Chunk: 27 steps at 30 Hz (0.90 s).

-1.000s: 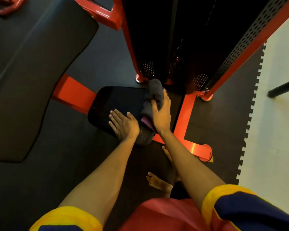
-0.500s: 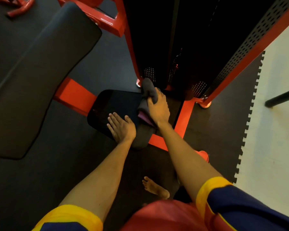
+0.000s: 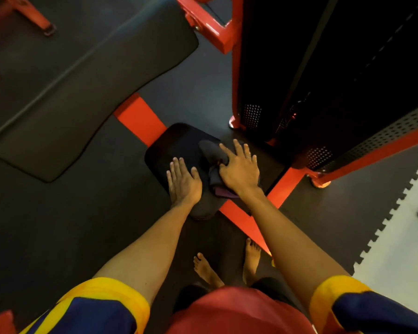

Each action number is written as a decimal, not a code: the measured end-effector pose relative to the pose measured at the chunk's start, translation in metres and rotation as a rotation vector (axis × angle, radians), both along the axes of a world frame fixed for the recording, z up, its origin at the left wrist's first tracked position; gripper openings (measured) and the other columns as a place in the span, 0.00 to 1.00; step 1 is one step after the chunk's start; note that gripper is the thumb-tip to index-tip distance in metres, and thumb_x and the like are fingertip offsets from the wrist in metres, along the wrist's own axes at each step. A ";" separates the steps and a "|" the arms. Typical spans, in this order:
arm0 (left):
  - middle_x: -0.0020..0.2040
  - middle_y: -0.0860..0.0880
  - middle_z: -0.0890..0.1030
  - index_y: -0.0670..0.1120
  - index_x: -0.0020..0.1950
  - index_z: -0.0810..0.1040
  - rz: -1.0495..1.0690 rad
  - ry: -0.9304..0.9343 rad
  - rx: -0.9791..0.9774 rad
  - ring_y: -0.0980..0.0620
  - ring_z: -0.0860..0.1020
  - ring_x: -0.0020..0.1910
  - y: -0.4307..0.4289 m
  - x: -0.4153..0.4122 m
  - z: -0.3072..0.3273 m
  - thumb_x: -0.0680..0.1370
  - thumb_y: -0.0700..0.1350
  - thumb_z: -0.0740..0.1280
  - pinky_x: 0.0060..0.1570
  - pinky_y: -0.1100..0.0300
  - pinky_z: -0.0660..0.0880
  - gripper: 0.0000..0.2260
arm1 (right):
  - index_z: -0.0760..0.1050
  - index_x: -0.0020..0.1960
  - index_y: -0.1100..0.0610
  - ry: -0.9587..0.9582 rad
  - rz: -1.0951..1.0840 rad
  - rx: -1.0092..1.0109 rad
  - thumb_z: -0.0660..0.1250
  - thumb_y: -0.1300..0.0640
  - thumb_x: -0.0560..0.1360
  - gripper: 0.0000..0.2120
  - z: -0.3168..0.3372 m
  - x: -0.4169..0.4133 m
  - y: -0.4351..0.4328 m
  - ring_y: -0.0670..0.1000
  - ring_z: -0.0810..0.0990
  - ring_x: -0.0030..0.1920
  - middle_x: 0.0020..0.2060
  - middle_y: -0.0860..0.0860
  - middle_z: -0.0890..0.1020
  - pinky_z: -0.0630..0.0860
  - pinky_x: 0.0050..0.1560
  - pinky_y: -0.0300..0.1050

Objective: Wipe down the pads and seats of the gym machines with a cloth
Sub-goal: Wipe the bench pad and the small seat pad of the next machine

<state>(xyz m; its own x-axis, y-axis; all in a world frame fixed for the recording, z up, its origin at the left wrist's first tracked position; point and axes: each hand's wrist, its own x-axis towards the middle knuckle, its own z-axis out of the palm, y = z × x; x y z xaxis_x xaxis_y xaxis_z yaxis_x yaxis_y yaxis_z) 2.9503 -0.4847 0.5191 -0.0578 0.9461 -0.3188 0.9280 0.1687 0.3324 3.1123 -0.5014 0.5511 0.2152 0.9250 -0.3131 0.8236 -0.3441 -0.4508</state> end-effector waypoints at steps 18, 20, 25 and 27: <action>0.83 0.43 0.50 0.46 0.83 0.53 0.154 0.061 0.061 0.46 0.47 0.82 -0.001 0.001 -0.011 0.85 0.53 0.53 0.80 0.48 0.42 0.27 | 0.50 0.84 0.48 -0.262 0.410 -0.121 0.58 0.42 0.82 0.34 0.001 -0.035 0.053 0.63 0.45 0.82 0.83 0.53 0.46 0.43 0.81 0.60; 0.83 0.43 0.49 0.46 0.83 0.52 0.159 0.059 0.053 0.47 0.45 0.82 0.001 0.000 -0.013 0.85 0.52 0.53 0.80 0.49 0.41 0.27 | 0.48 0.84 0.45 -0.273 0.484 -0.130 0.56 0.38 0.82 0.34 0.000 -0.039 0.062 0.63 0.43 0.82 0.83 0.51 0.45 0.41 0.80 0.61; 0.83 0.42 0.48 0.44 0.83 0.52 0.198 -0.005 0.043 0.47 0.44 0.82 0.000 0.001 -0.007 0.84 0.48 0.55 0.80 0.52 0.39 0.29 | 0.54 0.83 0.44 -0.211 0.717 -0.071 0.50 0.35 0.74 0.38 0.002 -0.009 0.053 0.58 0.48 0.83 0.83 0.49 0.53 0.45 0.80 0.55; 0.83 0.42 0.48 0.44 0.83 0.52 0.200 -0.020 0.038 0.47 0.45 0.82 0.000 0.003 -0.006 0.84 0.50 0.54 0.80 0.51 0.39 0.28 | 0.53 0.83 0.46 -0.233 0.702 -0.086 0.53 0.37 0.77 0.36 -0.005 0.003 0.064 0.57 0.50 0.82 0.83 0.50 0.52 0.48 0.80 0.55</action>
